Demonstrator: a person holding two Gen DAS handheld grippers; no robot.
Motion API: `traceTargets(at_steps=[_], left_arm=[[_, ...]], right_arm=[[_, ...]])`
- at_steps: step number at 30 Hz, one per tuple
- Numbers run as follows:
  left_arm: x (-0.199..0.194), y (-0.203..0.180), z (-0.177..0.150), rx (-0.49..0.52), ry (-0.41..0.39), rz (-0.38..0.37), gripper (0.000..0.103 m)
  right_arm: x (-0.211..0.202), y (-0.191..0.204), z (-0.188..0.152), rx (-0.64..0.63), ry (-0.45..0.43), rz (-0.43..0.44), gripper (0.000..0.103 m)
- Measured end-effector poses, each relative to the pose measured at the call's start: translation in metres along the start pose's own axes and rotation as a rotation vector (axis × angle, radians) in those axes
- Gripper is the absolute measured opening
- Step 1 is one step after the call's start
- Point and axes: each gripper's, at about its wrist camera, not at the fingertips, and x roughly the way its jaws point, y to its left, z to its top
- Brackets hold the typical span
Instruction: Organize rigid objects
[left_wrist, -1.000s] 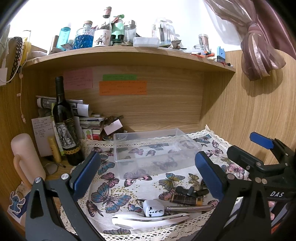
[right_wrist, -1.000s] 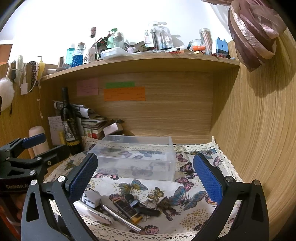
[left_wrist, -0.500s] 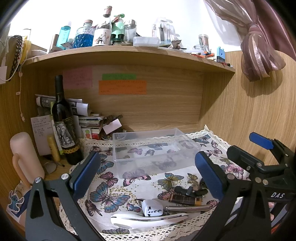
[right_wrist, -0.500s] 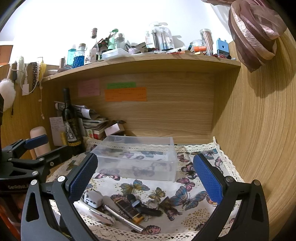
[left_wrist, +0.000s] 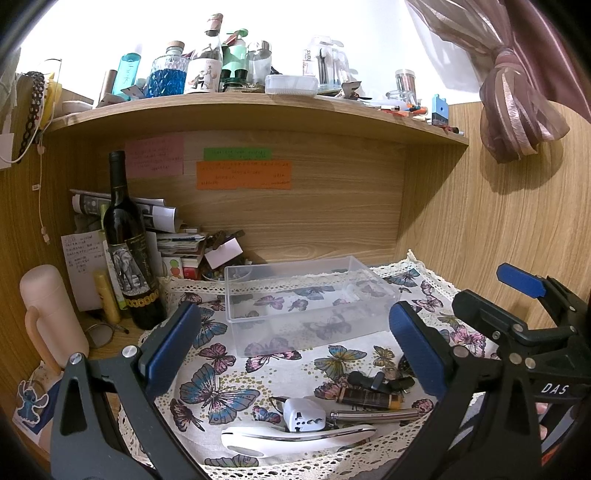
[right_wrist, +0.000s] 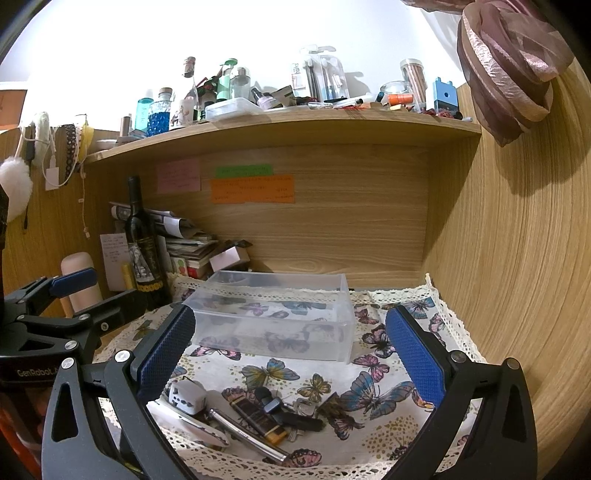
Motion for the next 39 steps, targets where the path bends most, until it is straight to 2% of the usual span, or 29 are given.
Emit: traceTargets(at_steps=[14, 21, 22, 23, 24, 30, 33, 39], left_arm=[[0.0, -0.001, 0.0, 0.0, 0.0, 0.001, 0.103], [0.006, 0.003, -0.005, -0.025, 0.034, 0.016, 0.102], [0.008, 0.005, -0.008, -0.031, 0.043, 0.021, 0.099], [0.011, 0.007, -0.011, -0.037, 0.061, 0.026, 0.09], [0.015, 0.008, -0.014, -0.041, 0.088, 0.033, 0.085], [0.033, 0.016, -0.046, -0.079, 0.22, 0.064, 0.084], [0.04, 0.017, -0.064, -0.118, 0.275, 0.089, 0.084], [0.045, 0.022, -0.087, -0.188, 0.328, 0.168, 0.083]], right_arm=[[-0.001, 0.001, 0.0, 0.004, -0.001, 0.005, 0.103], [0.008, -0.01, -0.004, 0.027, 0.033, 0.014, 0.103], [0.009, -0.012, -0.006, 0.034, 0.038, 0.013, 0.102], [0.011, -0.015, -0.008, 0.042, 0.049, 0.014, 0.098], [0.013, -0.02, -0.01, 0.048, 0.066, 0.019, 0.093], [0.027, -0.034, -0.028, 0.065, 0.155, 0.024, 0.084], [0.034, -0.037, -0.038, 0.065, 0.198, 0.02, 0.083], [0.042, -0.044, -0.053, 0.072, 0.258, 0.03, 0.083]])
